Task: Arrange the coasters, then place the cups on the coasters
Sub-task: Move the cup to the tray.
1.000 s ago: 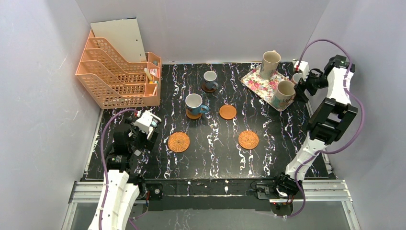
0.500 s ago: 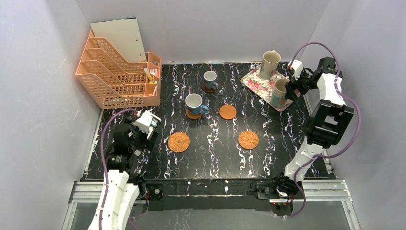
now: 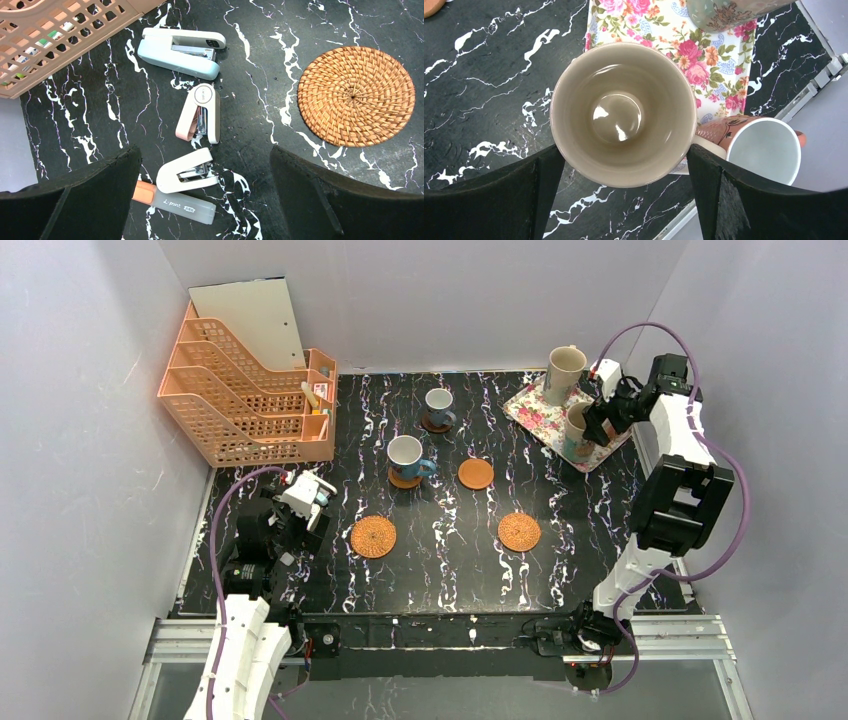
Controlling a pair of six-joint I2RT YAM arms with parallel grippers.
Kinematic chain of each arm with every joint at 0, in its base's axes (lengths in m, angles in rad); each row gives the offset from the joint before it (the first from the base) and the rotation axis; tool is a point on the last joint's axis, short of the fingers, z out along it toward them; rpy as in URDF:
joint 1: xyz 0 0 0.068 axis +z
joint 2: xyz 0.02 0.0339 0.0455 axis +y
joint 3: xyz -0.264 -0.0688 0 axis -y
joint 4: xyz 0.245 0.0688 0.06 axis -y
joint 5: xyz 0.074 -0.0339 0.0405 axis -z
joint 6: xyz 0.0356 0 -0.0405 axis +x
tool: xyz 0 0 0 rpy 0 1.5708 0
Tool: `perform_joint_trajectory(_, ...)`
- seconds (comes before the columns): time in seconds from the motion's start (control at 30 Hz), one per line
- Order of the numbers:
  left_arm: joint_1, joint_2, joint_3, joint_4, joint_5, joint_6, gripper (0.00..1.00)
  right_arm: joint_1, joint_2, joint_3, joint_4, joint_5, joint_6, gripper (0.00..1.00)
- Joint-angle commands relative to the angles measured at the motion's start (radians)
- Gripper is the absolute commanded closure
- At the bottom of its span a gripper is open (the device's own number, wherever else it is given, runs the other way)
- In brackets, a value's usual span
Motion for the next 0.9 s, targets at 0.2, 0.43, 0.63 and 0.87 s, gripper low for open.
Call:
perform_joint_trajectory(0.2, 0.003, -0.004, 0.003, -0.002, 0.008, 0.002, 0.02, 0.020, -0.065, -0.053, 0.023, 0.037, -0.004, 0.02)
perform_joint_trajectory(0.43, 0.003, -0.001, 0.003, -0.001, 0.013, 0.005, 0.02, 0.021, -0.094, -0.100, 0.021, 0.066, -0.040, 0.02)
perform_joint_trajectory(0.63, 0.004, 0.003, 0.003, -0.002, 0.012, 0.005, 0.02, 0.021, -0.076, -0.084, -0.039, 0.039, -0.041, 0.08)
perform_joint_trajectory(0.87, 0.003, 0.007, 0.004, -0.002, 0.013, 0.005, 0.02, 0.055, -0.054, -0.070, -0.020, 0.076, 0.098, 0.20)
